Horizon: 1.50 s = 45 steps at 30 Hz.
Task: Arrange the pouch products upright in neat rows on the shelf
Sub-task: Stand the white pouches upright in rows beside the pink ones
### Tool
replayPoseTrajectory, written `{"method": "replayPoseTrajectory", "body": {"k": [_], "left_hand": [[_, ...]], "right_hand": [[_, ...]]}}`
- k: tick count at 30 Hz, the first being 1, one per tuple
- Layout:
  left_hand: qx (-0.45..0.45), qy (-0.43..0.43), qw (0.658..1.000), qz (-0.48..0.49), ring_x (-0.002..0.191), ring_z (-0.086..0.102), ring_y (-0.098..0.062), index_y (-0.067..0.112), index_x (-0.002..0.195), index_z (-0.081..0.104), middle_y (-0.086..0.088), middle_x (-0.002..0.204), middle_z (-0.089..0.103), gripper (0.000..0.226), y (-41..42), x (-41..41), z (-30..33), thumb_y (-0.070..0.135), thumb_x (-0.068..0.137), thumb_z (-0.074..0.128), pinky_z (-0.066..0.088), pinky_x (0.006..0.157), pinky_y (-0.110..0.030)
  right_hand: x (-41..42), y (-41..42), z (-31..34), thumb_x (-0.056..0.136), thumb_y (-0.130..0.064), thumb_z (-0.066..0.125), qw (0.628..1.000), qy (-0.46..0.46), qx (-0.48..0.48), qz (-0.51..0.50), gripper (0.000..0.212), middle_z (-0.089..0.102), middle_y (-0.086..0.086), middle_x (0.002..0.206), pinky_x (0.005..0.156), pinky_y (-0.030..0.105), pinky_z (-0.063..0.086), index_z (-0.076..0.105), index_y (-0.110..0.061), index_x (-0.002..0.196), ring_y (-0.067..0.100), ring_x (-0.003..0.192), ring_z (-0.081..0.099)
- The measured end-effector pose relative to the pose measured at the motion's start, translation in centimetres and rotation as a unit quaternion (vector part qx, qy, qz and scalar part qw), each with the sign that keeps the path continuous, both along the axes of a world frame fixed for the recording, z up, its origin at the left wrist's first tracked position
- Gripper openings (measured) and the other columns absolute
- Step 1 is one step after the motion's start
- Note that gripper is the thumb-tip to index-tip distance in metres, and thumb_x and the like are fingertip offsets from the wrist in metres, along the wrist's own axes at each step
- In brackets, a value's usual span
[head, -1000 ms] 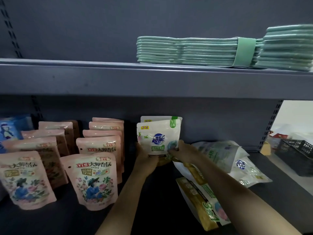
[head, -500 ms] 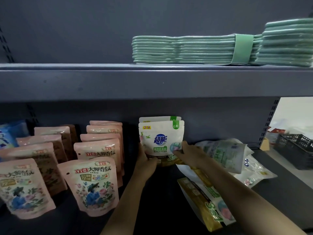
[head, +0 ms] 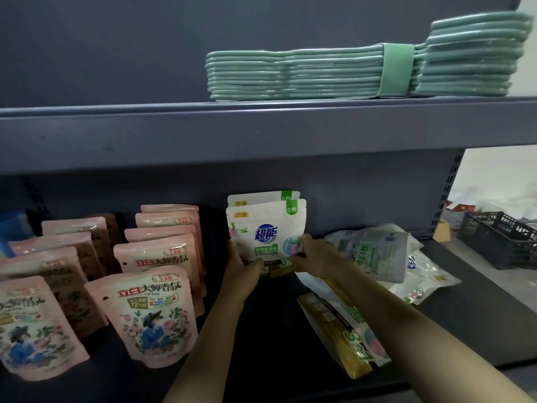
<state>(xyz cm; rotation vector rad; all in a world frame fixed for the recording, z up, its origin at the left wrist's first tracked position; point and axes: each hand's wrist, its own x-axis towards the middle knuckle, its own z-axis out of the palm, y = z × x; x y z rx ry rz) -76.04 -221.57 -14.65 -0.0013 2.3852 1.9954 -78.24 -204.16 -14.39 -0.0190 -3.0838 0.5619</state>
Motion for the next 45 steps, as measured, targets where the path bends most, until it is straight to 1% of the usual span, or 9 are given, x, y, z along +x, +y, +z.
{"method": "replayPoseTrajectory", "body": {"k": [8, 12, 16, 20, 25, 30, 36, 41, 45], "left_hand": [[0.026, -0.02, 0.996, 0.087, 0.134, 0.036, -0.027, 0.015, 0.148, -0.011, -0.01, 0.152, 0.027, 0.085, 0.6, 1.3, 2.2, 0.01, 0.089, 0.05, 0.036, 0.099, -0.03], [0.06, 0.006, 0.992, 0.113, 0.125, 0.046, -0.026, 0.015, 0.149, 0.006, -0.011, 0.146, 0.038, 0.075, 1.2, 1.8, 2.2, 0.006, 0.088, 0.05, 0.038, 0.083, -0.023], [0.069, 0.041, 0.991, 0.104, 0.119, 0.05, -0.02, 0.015, 0.142, 0.025, -0.006, 0.139, 0.046, 0.063, 2.4, 2.4, 1.9, 0.001, 0.087, 0.05, 0.046, 0.088, -0.029], [0.058, 0.056, 0.994, 0.077, 0.125, 0.045, -0.021, 0.011, 0.143, 0.023, -0.007, 0.141, 0.042, 0.061, 3.9, 3.3, 2.2, 0.005, 0.089, 0.05, 0.039, 0.091, -0.023], [0.008, 0.057, 0.997, 0.048, 0.123, 0.046, -0.025, 0.009, 0.138, 0.035, -0.008, 0.137, 0.046, 0.057, 5.0, 3.7, 2.4, 0.015, 0.085, 0.057, 0.04, 0.102, -0.034], [-0.004, 0.054, 0.998, 0.035, 0.117, 0.051, -0.024, 0.01, 0.133, 0.041, -0.009, 0.132, 0.053, 0.049, 6.1, 4.3, 2.7, 0.017, 0.087, 0.055, 0.038, 0.09, -0.025], [0.031, 0.033, 0.999, 0.019, 0.111, 0.049, -0.015, 0.014, 0.137, 0.033, -0.006, 0.135, 0.051, 0.052, 7.8, 6.1, 3.6, 0.019, 0.09, 0.052, 0.033, 0.084, -0.023], [0.055, 0.032, 0.998, -0.011, 0.107, 0.045, -0.009, 0.016, 0.141, 0.03, -0.006, 0.14, 0.046, 0.064, 9.5, 8.8, 5.0, 0.028, 0.086, 0.061, 0.034, 0.085, -0.023], [0.045, 0.026, 0.998, -0.035, 0.127, 0.042, -0.016, 0.022, 0.143, 0.028, -0.001, 0.146, 0.037, 0.077, 10.4, 10.8, 5.9, 0.04, 0.079, 0.067, 0.034, 0.089, -0.024]], "right_hand": [[-1.4, 2.3, 0.5, 0.069, -0.069, 0.046, 0.994, -0.015, -0.091, 0.055, 0.079, 0.06, 0.003, 0.128, 0.095, 0.042, 0.05, 0.05, -0.018, 0.128, 0.023, 0.114, 0.058], [1.5, 3.0, 3.8, 0.085, -0.051, 0.057, 0.998, -0.023, -0.028, 0.06, 0.055, 0.057, 0.005, 0.131, 0.101, 0.039, 0.044, 0.054, -0.014, 0.125, 0.021, 0.117, 0.053], [4.3, 4.9, 5.2, 0.07, -0.069, 0.061, 0.985, -0.078, 0.155, 0.001, 0.088, 0.027, 0.001, 0.153, 0.115, 0.053, 0.016, 0.029, -0.03, 0.143, 0.027, 0.142, 0.021], [5.9, 6.0, 4.4, 0.07, -0.07, 0.062, 0.968, -0.162, 0.191, -0.019, 0.103, 0.005, -0.002, 0.16, 0.113, 0.063, 0.005, 0.01, -0.031, 0.15, 0.029, 0.147, 0.004], [7.1, 5.6, 3.6, 0.088, -0.051, 0.049, 0.977, -0.079, 0.195, 0.021, 0.058, 0.031, 0.003, 0.152, 0.112, 0.061, 0.015, 0.04, -0.026, 0.14, 0.03, 0.142, 0.023], [8.3, 5.9, 2.8, 0.097, -0.037, 0.036, 0.972, -0.013, 0.234, 0.013, 0.039, 0.053, 0.004, 0.137, 0.107, 0.051, 0.031, 0.053, -0.026, 0.13, 0.027, 0.128, 0.046], [10.7, 7.2, 3.6, 0.074, -0.013, 0.066, 0.903, 0.301, 0.304, -0.03, 0.012, 0.07, 0.001, 0.072, 0.065, 0.029, 0.05, 0.069, -0.018, 0.085, 0.023, 0.068, 0.068], [13.0, 8.9, 5.5, 0.092, -0.016, 0.049, 0.85, 0.505, 0.059, -0.137, 0.019, 0.056, 0.002, 0.052, 0.057, 0.031, 0.046, 0.06, -0.009, 0.078, 0.024, 0.045, 0.056], [14.3, 9.9, 7.4, 0.1, -0.03, 0.036, 0.828, 0.389, -0.363, -0.179, 0.041, 0.052, 0.01, 0.072, 0.063, 0.035, 0.039, 0.053, 0.004, 0.085, 0.023, 0.069, 0.052]]}}
